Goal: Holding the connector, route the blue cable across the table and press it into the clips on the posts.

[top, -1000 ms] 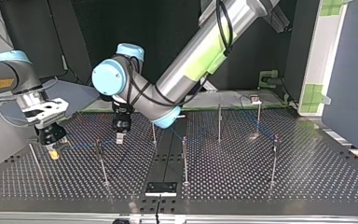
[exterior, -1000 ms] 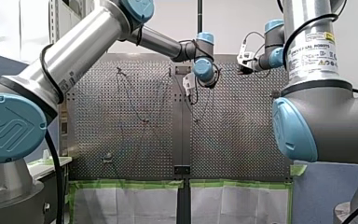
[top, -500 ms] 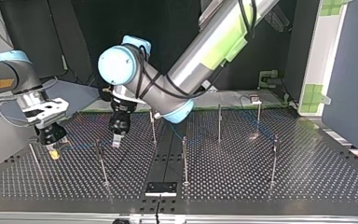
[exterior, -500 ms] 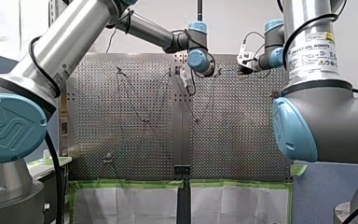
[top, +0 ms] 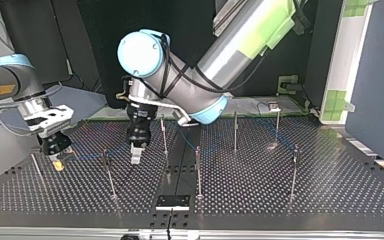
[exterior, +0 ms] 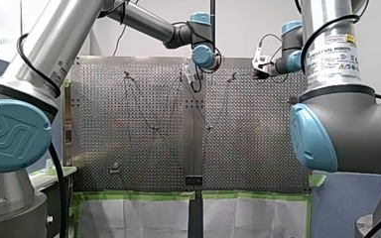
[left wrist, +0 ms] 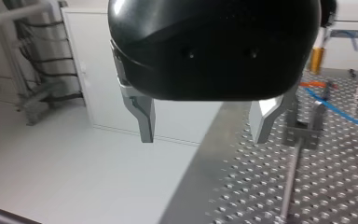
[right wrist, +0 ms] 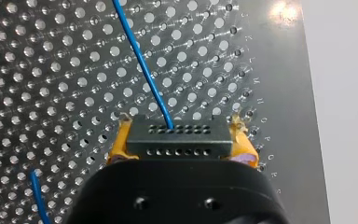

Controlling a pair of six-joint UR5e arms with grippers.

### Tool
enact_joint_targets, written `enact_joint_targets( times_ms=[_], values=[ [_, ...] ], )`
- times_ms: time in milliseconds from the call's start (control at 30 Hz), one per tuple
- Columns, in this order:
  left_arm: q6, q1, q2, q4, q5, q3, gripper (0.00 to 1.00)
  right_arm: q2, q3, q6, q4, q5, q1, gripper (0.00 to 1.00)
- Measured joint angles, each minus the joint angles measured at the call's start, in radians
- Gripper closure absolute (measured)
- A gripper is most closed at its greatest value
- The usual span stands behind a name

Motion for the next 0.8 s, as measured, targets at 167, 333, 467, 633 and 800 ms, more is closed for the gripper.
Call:
enact_joint_targets(
  times_ms=[167,333,467,633,800],
  values=[
    [0.000,-0.007,0.044,0.044,-0.003,-0.044,0.00,-0.001,0.000,0.000,0.000,0.000,0.000,1.00],
    [-0.024,-0.023,0.083,0.082,-0.003,-0.083,0.00,0.000,0.000,-0.002,0.000,0.000,0.001,1.00],
    [-0.055,-0.036,0.115,0.115,-0.015,-0.116,0.00,0.000,0.000,-0.003,0.000,0.000,0.001,1.00],
    [-0.088,-0.047,0.152,0.152,-0.037,-0.152,0.00,0.000,0.000,-0.003,0.000,0.000,0.002,1.00],
    [-0.112,-0.052,0.187,0.191,-0.035,-0.191,0.00,0.002,0.000,-0.003,0.000,0.000,0.003,1.00]
  ],
)
